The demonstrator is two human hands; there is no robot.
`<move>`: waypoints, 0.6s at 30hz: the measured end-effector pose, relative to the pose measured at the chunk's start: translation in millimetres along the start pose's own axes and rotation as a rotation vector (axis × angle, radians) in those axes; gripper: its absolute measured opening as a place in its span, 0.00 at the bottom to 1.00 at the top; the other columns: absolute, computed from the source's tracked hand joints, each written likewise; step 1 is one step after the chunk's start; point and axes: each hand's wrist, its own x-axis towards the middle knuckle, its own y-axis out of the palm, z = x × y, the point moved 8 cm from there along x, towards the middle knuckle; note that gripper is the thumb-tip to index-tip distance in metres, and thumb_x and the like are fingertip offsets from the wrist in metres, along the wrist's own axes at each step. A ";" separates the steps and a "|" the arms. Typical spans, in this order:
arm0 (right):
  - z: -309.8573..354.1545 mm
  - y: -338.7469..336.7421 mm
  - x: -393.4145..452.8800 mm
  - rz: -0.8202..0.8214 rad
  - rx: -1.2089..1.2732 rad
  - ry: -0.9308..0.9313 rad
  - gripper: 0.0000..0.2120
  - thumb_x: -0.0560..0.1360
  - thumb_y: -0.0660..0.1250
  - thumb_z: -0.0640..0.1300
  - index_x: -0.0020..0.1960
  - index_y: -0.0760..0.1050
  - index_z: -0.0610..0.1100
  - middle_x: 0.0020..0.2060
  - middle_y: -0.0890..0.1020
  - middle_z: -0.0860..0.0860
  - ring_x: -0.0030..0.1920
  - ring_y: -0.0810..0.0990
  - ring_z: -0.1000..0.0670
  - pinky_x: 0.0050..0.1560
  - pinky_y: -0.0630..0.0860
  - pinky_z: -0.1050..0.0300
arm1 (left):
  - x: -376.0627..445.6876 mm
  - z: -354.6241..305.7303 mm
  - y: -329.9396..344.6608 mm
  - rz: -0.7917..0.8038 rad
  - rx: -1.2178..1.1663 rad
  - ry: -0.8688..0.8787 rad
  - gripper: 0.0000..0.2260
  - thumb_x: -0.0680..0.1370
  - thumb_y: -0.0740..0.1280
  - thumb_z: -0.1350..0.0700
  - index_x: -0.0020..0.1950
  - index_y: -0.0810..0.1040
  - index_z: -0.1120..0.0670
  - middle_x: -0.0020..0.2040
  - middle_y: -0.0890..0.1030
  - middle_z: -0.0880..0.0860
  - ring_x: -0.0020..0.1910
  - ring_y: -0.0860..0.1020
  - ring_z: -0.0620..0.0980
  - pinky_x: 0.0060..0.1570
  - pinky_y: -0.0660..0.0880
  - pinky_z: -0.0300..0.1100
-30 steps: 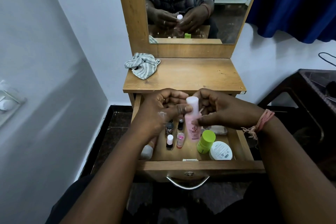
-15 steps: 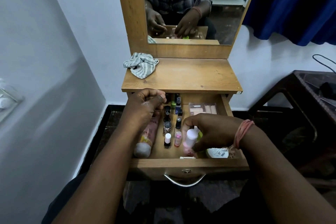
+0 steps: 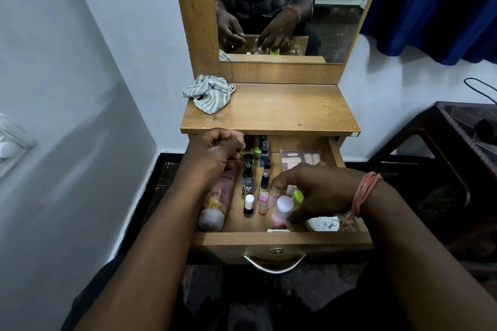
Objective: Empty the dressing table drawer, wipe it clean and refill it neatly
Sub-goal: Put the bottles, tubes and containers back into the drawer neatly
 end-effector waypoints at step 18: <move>9.6 -14.3 2.3 -0.180 0.016 0.004 0.13 0.68 0.78 0.53 0.46 0.77 0.53 0.41 0.81 0.56 0.38 0.77 0.59 0.39 0.77 0.58 | 0.6 1.4 -2.4 0.001 0.072 -0.042 0.03 0.79 0.73 0.55 0.47 0.86 0.52 0.47 0.88 0.53 0.45 0.83 0.54 0.61 0.79 0.64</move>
